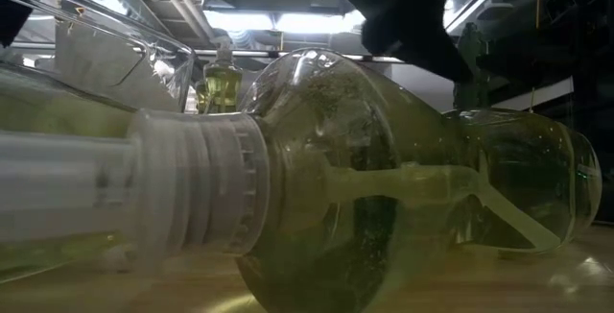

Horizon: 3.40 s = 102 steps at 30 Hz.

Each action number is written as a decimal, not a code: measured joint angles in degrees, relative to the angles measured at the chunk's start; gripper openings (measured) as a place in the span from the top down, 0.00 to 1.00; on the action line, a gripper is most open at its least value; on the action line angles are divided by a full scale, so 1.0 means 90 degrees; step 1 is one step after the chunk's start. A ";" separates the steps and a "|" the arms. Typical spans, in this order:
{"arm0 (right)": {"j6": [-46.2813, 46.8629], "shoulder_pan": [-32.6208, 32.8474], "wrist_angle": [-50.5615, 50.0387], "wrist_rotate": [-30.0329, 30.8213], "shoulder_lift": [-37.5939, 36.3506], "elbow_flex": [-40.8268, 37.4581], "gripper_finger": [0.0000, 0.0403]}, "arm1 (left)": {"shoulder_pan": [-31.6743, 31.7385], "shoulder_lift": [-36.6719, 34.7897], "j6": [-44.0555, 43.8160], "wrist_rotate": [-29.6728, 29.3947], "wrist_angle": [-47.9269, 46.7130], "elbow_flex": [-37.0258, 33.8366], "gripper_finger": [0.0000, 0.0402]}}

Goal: Pick & Place Kitchen Sink Supplies
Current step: Put the dish brush into the bottom transparent bin

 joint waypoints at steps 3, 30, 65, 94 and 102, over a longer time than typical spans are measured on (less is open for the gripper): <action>0.0001 0.0002 0.0001 0.0000 -0.0001 0.0000 0.29 | 0.0147 0.0323 0.0504 0.0423 -0.0019 0.0330 0.48; 0.0000 0.0000 0.0000 0.0002 0.0000 0.0000 0.29 | 0.0725 0.1063 0.1416 0.1718 0.0149 0.0807 0.48; 0.0002 0.0000 0.0000 0.0000 -0.0001 0.0000 0.29 | 0.1130 0.2111 0.0393 0.3520 0.0453 0.1196 0.50; 0.0001 0.0000 0.0002 0.0000 0.0000 0.0000 0.29 | 0.1179 0.1757 -0.1695 0.3236 -0.4782 0.1174 0.58; 0.0002 0.0000 0.0002 0.0002 0.0000 0.0002 0.29 | 0.1172 0.1735 -0.2058 0.3148 -0.4447 0.1087 0.58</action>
